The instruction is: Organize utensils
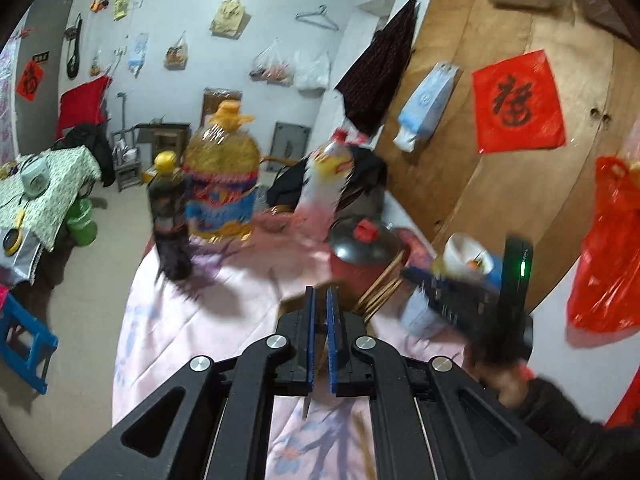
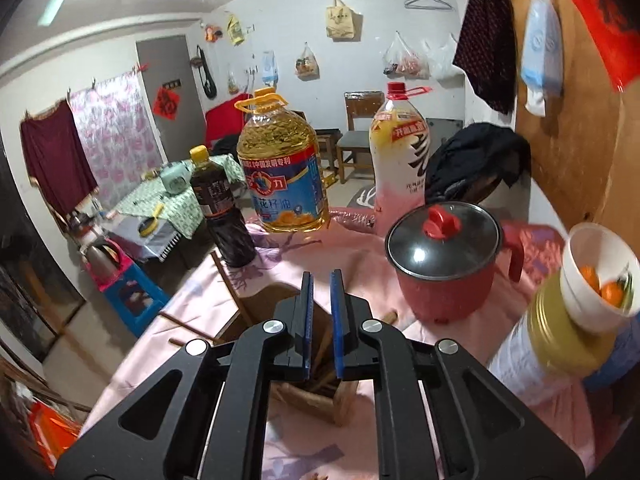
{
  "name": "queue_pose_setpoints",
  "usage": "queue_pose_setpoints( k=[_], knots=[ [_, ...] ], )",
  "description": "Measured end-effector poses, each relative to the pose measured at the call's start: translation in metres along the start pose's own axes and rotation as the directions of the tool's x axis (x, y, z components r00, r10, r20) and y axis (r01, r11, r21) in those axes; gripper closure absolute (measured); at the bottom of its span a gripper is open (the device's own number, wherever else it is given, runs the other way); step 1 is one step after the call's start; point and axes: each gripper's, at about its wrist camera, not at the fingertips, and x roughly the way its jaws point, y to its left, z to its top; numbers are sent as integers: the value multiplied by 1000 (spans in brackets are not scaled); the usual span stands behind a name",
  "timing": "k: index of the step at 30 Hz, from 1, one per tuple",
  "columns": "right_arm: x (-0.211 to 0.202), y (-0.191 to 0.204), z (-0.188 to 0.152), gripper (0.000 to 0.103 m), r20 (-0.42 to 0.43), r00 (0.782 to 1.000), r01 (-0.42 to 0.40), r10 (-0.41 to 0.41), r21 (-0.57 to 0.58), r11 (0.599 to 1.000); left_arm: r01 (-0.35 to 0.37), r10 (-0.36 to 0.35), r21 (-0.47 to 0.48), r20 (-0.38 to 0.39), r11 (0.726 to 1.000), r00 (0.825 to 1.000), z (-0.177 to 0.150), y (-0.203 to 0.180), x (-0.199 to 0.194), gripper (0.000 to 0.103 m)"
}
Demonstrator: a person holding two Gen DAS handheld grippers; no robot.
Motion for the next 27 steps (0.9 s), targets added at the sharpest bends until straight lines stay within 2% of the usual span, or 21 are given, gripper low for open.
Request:
queue_pose_setpoints(
  k=[4, 8, 12, 15, 17, 18, 19, 20, 23, 24, 27],
  knots=[
    [-33, -19, -9, 79, 44, 998, 35, -37, 27, 999, 14, -16, 53, 43, 998, 999, 32, -25, 13, 97],
    [-63, -37, -21, 77, 62, 996, 65, -69, 65, 996, 5, -11, 94, 62, 996, 998, 54, -41, 44, 97],
    [-96, -55, -43, 77, 69, 989, 123, -131, 108, 987, -28, 22, 109, 51, 994, 998, 58, -45, 80, 97],
    [-113, -66, -61, 75, 52, 984, 160, -169, 146, 976, -68, 67, 107, 12, 992, 998, 49, -38, 109, 97],
    [-122, -72, -75, 72, 34, 978, 195, -203, 170, 966, -65, 68, 72, -32, 995, 997, 39, -29, 122, 94],
    [-125, -75, -82, 71, 24, 977, 205, -213, 186, 961, -65, 68, 56, -51, 996, 996, 34, -25, 126, 80],
    [-129, -77, -88, 71, 15, 976, 211, -218, 203, 956, -72, 74, 41, -53, 997, 996, 29, -19, 123, 70],
    [-131, -79, -93, 71, 10, 975, 214, -221, 213, 953, -79, 80, 29, -48, 996, 996, 26, -15, 120, 57],
    [-136, -76, -110, 71, -21, 972, 230, -232, 236, 944, -76, 75, -11, -34, 997, 997, 17, 0, 102, 45],
    [-137, -73, -115, 71, -29, 973, 231, -231, 238, 943, -79, 78, -20, -32, 997, 996, 13, 4, 95, 35],
    [-130, -57, -133, 65, -78, 974, 223, -211, 233, 947, -109, 109, -39, -21, 993, 994, -7, 20, 69, 19]
  ],
)
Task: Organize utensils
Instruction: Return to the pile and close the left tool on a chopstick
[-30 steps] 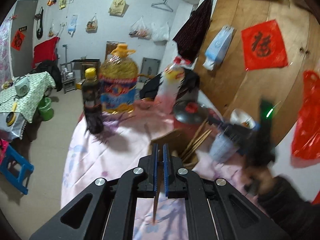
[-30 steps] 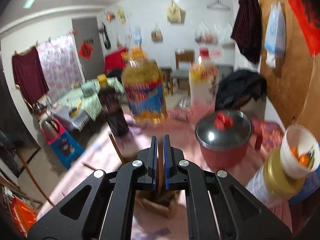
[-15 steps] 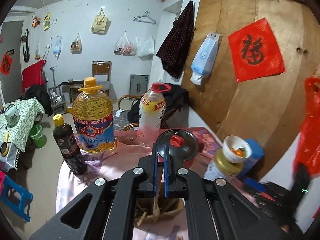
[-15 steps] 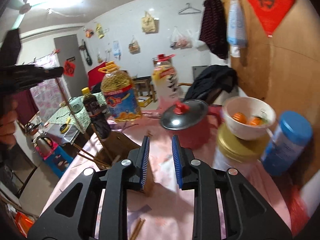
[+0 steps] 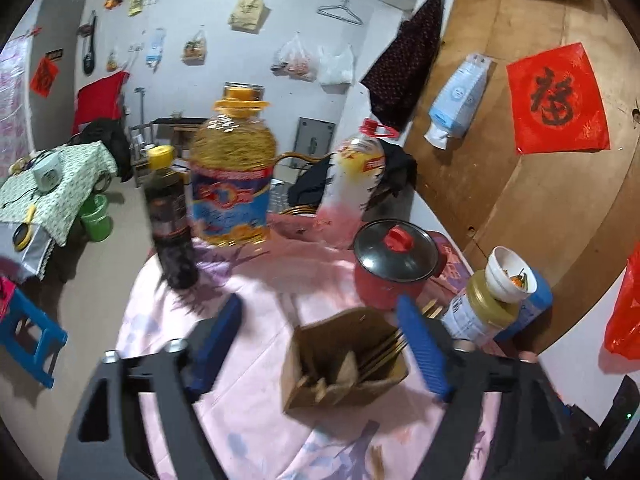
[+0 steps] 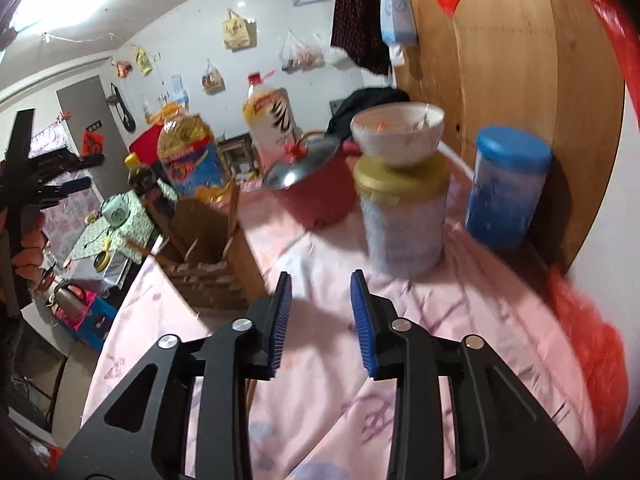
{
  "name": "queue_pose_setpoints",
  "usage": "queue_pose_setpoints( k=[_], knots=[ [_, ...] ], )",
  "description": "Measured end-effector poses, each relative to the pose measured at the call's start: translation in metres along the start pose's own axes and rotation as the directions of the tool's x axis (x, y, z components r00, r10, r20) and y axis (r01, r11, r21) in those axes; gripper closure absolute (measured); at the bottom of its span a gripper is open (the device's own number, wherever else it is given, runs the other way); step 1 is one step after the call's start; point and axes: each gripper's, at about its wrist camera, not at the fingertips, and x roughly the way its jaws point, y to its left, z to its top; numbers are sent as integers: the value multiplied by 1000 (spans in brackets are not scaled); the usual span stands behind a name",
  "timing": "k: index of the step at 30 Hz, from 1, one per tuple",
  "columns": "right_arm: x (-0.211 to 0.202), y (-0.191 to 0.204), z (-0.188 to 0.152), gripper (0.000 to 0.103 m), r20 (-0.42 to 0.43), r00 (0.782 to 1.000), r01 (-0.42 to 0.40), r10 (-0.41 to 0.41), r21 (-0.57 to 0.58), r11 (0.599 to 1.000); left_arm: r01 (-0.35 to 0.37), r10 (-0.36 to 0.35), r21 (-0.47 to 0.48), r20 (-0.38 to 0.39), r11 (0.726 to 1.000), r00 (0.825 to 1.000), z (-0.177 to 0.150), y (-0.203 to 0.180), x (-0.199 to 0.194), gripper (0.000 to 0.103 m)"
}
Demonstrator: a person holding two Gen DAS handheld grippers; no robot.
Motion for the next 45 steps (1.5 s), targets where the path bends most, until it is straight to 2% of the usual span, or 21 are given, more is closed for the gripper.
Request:
queue_pose_setpoints(
  k=[4, 8, 10, 15, 17, 18, 21, 23, 25, 29, 33, 36, 38, 40, 45],
  knots=[
    [14, 28, -45, 65, -120, 993, -23, 19, -35, 999, -36, 36, 10, -16, 999, 999, -38, 22, -20, 11],
    [30, 61, -104, 65, -253, 967, -49, 26, -88, 995, -54, 55, 12, -95, 998, 994, -89, 45, -21, 11],
    [32, 71, -130, 65, -299, 954, -59, 24, -109, 992, -70, 72, 25, -147, 997, 987, -116, 54, -16, 11],
    [34, 98, -190, 65, -407, 913, -99, 13, -192, 976, -103, 103, 17, -282, 995, 954, -182, 77, -7, 11],
    [35, 105, -203, 65, -432, 901, -137, 34, -210, 968, -101, 91, -15, -320, 995, 943, -200, 85, -10, 11],
    [39, 110, -211, 65, -459, 887, -175, 54, -225, 959, -109, 96, -22, -332, 994, 939, -207, 90, -12, 11],
    [47, 115, -222, 69, -491, 869, -215, 56, -273, 938, -146, 125, -37, -344, 989, 931, -221, 97, -22, 11],
    [49, 111, -222, 70, -482, 873, -233, 72, -283, 931, -165, 135, -60, -344, 984, 929, -229, 101, -32, 11],
    [50, 103, -217, 90, -482, 874, -233, 68, -290, 928, -191, 156, -69, -348, 979, 925, -234, 98, -36, 11],
    [51, 71, -205, 87, -458, 888, -174, 30, -274, 946, -171, 123, -100, -371, 980, 921, -246, 72, -32, 11],
    [33, 36, -181, 83, -407, 912, -157, 59, -211, 965, -133, 115, -17, -401, 991, 909, -261, 23, -13, 11],
    [19, 20, -169, 83, -373, 926, -144, 59, -203, 968, -57, 93, 98, -429, 994, 898, -279, -26, 6, 11],
    [8, 9, -163, 83, -355, 933, -135, 59, -193, 972, -5, 67, 139, -441, 990, 895, -289, -48, 15, 12],
    [-1, 0, -158, 80, -342, 938, -126, 54, -192, 973, 49, 32, 170, -442, 984, 896, -300, -70, 21, 18],
    [-15, -24, -153, 77, -342, 940, -108, 25, -226, 968, 136, -32, 197, -458, 971, 888, -329, -103, 29, 48]
  ],
)
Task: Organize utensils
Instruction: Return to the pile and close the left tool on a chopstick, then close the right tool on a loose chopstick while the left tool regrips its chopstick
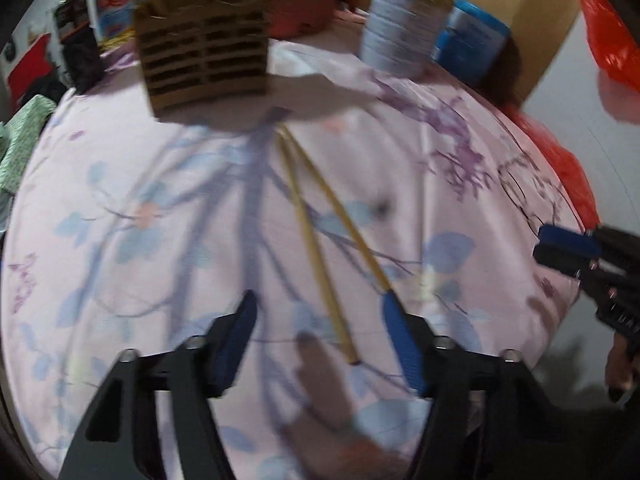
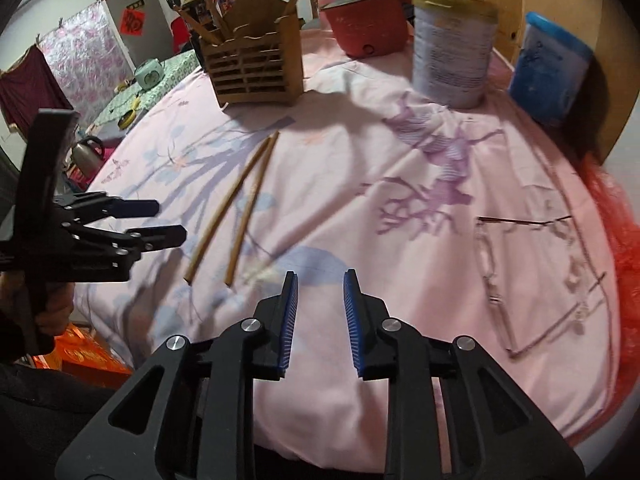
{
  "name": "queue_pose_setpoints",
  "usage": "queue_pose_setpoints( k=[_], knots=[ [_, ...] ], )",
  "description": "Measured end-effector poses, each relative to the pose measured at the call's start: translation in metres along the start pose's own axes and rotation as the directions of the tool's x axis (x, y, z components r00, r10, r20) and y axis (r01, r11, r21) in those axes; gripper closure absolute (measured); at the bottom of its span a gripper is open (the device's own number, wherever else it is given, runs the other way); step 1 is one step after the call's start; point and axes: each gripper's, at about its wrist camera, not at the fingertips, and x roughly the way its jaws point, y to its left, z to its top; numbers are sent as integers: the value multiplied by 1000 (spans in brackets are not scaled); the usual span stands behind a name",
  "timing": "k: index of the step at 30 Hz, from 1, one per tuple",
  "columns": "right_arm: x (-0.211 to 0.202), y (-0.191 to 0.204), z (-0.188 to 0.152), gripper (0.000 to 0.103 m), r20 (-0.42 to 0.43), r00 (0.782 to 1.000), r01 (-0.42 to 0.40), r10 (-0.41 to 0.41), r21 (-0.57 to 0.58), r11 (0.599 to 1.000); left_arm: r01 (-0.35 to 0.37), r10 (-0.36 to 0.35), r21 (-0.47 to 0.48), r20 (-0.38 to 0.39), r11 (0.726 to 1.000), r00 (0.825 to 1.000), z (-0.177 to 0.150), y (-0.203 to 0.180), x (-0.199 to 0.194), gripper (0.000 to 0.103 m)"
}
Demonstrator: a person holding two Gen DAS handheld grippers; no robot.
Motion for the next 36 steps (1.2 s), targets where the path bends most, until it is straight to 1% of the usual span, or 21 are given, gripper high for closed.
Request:
queue_pose_setpoints(
  k=[1, 4, 5, 7, 8, 9, 12, 16, 20, 23, 27, 30, 32, 34, 36],
  knots=[
    [-2, -4, -1, 77, -2, 1000, 2, -2, -4, 1000, 5, -5, -2, -9, 1000, 1000, -4, -4, 6, 50],
    [-6, -12, -2, 77, -3, 1000, -1, 0, -23, 1000, -9, 9, -11, -20, 1000, 1000, -16, -11, 18, 63],
    [-7, -13, -2, 77, -1, 1000, -3, 3, -33, 999, -24, 24, -13, -5, 1000, 1000, -21, -13, 18, 70],
    [-8, -12, -1, 77, 3, 1000, -15, 15, -52, 999, -44, 44, -17, 21, 999, 999, -26, -14, 17, 88],
    [-7, -11, 0, 77, 4, 1000, -23, 24, -63, 998, -25, 25, -24, 9, 999, 1000, -27, -11, 15, 95],
    [-7, -10, 1, 77, 6, 999, -32, 33, -72, 997, -22, 23, -49, 12, 999, 1000, -28, -8, 13, 96],
    [0, 0, 8, 77, 5, 997, -73, 74, -95, 993, -60, 65, -91, 48, 994, 997, -29, 2, -7, 97],
    [16, 26, 14, 77, -8, 989, -147, 147, -124, 981, -98, 112, -138, 97, 986, 989, -23, 21, -49, 97],
    [38, 57, 14, 77, -36, 977, -213, 210, -135, 968, -133, 153, -168, 115, 977, 982, -18, 41, -81, 97],
    [54, 71, 10, 77, -55, 973, -229, 224, -116, 967, -146, 169, -180, 121, 973, 978, -13, 52, -96, 97],
    [71, 78, 4, 77, -55, 981, -191, 188, -61, 980, -114, 138, -175, 129, 978, 982, -5, 69, -113, 97],
    [80, 77, -1, 76, -40, 989, -139, 139, 5, 990, -81, 100, -149, 127, 986, 987, 3, 76, -117, 97],
    [83, 77, -8, 80, -9, 995, -95, 95, 46, 994, -54, 69, -121, 118, 991, 991, 10, 81, -116, 97],
    [79, 79, -14, 87, 21, 998, -64, 62, 88, 994, -31, 40, -85, 110, 996, 993, 16, 84, -114, 97],
    [76, 83, -20, 89, 46, 999, -27, 22, 119, 993, -19, 23, -32, 103, 999, 994, 20, 84, -112, 97]
  ],
)
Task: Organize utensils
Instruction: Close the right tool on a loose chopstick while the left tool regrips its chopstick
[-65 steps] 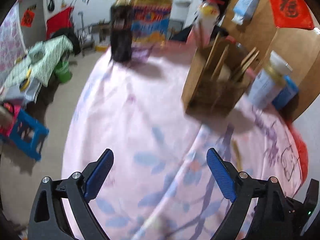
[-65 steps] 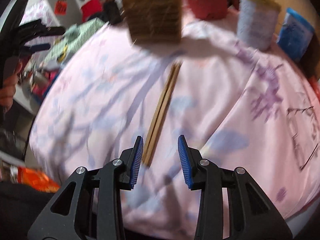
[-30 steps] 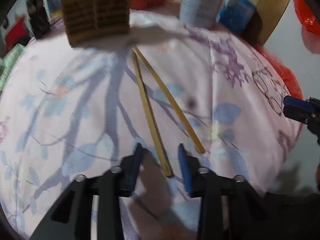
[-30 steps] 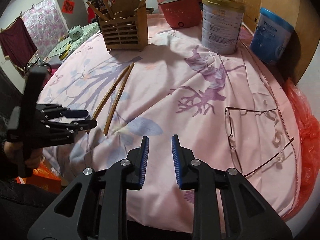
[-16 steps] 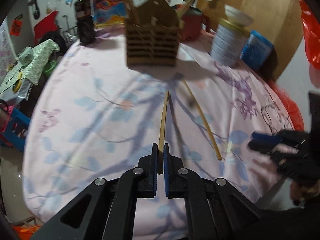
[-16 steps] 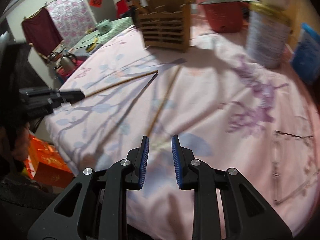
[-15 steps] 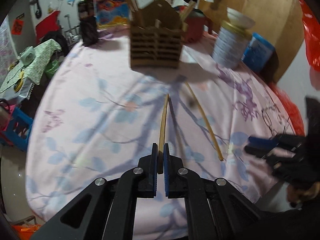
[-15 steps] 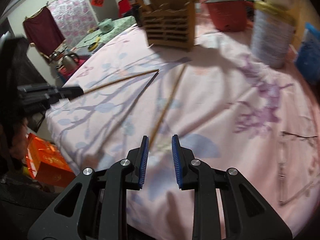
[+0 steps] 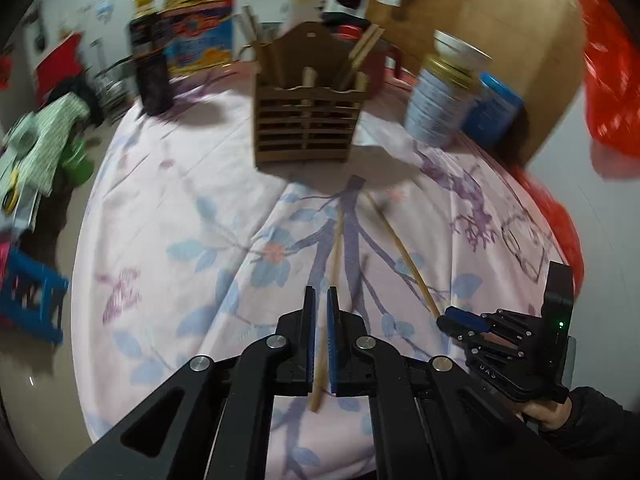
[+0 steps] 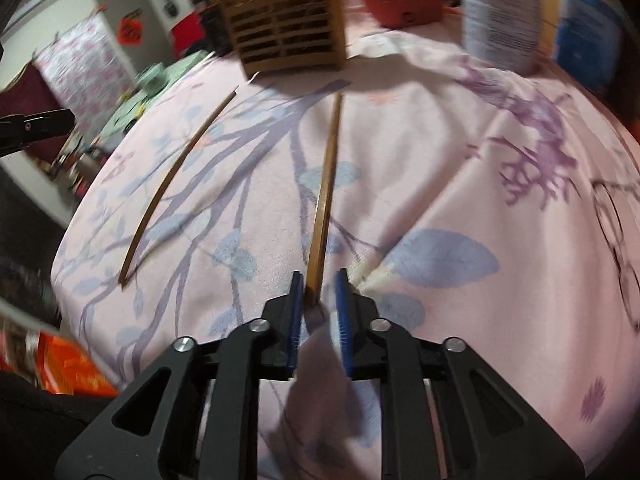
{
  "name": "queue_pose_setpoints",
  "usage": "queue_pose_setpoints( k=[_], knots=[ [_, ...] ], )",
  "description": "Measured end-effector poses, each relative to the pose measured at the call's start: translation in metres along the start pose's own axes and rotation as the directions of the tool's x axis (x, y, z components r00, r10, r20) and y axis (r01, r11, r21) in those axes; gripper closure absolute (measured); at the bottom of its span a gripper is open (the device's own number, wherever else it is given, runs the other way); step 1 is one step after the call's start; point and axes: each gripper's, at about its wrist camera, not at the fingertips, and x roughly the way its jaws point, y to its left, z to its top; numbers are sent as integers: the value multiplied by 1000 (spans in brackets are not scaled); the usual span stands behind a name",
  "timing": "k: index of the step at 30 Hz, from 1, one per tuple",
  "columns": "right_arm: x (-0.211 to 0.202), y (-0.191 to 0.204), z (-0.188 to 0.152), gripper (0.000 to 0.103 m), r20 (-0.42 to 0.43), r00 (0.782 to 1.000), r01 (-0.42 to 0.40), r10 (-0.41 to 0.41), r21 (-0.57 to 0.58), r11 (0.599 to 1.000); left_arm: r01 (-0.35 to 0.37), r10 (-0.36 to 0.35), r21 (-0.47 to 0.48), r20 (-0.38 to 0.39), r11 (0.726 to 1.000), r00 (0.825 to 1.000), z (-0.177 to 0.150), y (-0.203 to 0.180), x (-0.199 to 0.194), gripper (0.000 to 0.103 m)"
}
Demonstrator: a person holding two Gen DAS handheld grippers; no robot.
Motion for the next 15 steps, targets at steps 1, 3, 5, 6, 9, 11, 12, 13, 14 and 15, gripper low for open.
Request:
queue_pose_setpoints(
  k=[1, 3, 5, 6, 9, 11, 12, 13, 14, 15],
  knots=[
    [-1, 4, -4, 90, 15, 999, 31, -31, 13, 999, 11, -10, 35, -12, 999, 1000, 2, -1, 3, 97],
    [-1, 10, -10, 92, 50, 995, 81, -84, 46, 996, 27, -24, 79, -40, 997, 999, 3, 0, 11, 97],
    [-3, 16, -17, 96, 81, 990, 110, -119, 106, 988, 51, -41, 108, -86, 993, 995, 2, 1, 22, 97],
    [-2, 17, -19, 96, 90, 989, 109, -121, 129, 986, 59, -45, 124, -110, 991, 993, 2, 1, 28, 97],
    [-3, 24, -26, 96, 113, 984, 119, -139, 166, 979, 54, -32, 155, -144, 986, 989, 0, 2, 39, 95],
    [-3, 28, -28, 96, 120, 982, 123, -145, 173, 977, 57, -26, 172, -176, 984, 984, -2, 1, 48, 80],
    [-3, 28, -29, 96, 124, 982, 122, -146, 181, 976, 53, -21, 177, -179, 983, 984, -2, 1, 50, 68],
    [-3, 28, -29, 96, 129, 981, 119, -145, 191, 974, 45, -10, 191, -180, 981, 984, -3, 0, 52, 65],
    [-2, 28, -29, 96, 132, 981, 114, -142, 198, 973, 46, -9, 200, -181, 979, 983, -4, 0, 54, 65],
    [-1, 27, -28, 96, 131, 982, 108, -137, 206, 972, 48, -9, 208, -184, 977, 983, -4, -1, 55, 64]
  ],
)
